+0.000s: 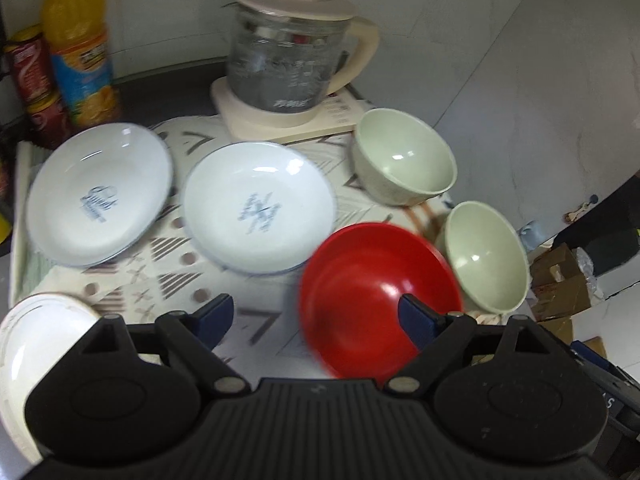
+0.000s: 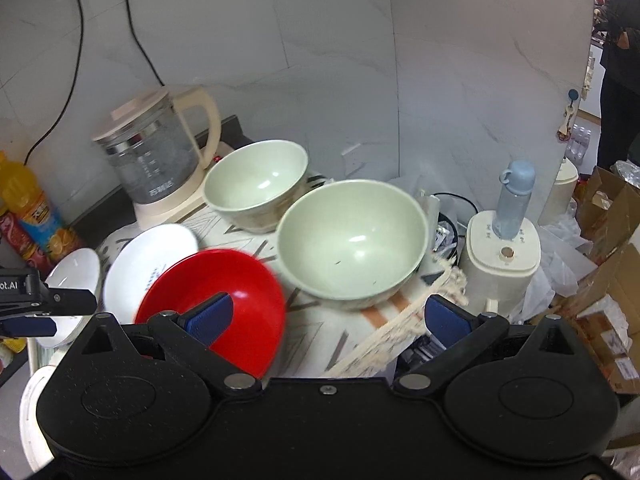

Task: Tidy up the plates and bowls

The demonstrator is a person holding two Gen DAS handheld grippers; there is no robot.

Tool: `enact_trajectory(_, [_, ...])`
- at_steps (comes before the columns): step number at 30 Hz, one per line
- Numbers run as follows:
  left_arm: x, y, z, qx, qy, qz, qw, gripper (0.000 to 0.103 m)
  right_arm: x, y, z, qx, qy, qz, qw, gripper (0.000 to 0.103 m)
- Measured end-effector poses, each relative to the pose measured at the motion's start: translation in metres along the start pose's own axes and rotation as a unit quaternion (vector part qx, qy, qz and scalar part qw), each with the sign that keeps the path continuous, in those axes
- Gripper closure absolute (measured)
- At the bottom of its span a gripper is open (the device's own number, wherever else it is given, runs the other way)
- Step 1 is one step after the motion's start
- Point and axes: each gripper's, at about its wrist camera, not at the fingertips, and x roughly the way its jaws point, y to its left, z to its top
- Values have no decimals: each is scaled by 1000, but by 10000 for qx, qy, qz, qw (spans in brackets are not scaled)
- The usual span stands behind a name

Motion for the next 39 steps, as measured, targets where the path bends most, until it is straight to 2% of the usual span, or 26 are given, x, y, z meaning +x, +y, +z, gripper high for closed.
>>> enact_trajectory(6, [23,-29,15,-116,-21,-51,9999,18,25,-30,11,296,185,24,9994,0])
enact_trajectory(12, [51,-62,27,18,119,-58,9999,18,49,-55,19,473,337,27,9983,0])
enact_trajectory(17, [73,-84,35,43,222,-49,9997,20,67,-65,26,461,442,191,9978,12])
enact_trajectory(19, [83,-90,39,-88,372,-106,9992,22,74,-71,28,502,533,286,9969,18])
enact_trajectory(21, [93,-96,41,-148,417,-178,9989,26,82,-75,29,535,631,347,9960,23])
enact_trajectory(25, [110,-111,45,-60,453,-41,9989,35,96,-81,33,537,760,409,9948,29])
enact_trajectory(29, [131,-117,49,-90,609,-28,9981,52,110,-88,35,572,921,492,9929,37])
enact_trajectory(31, [141,-120,51,-83,671,51,9977,54,118,-91,36,588,1048,557,9912,46])
enact_trajectory(34, [154,-122,53,-115,799,119,9967,60,128,-93,37,592,1210,645,9888,51])
enact_trajectory(39, [150,-130,58,-59,847,316,9959,62,140,-99,41,612,1343,649,9869,52])
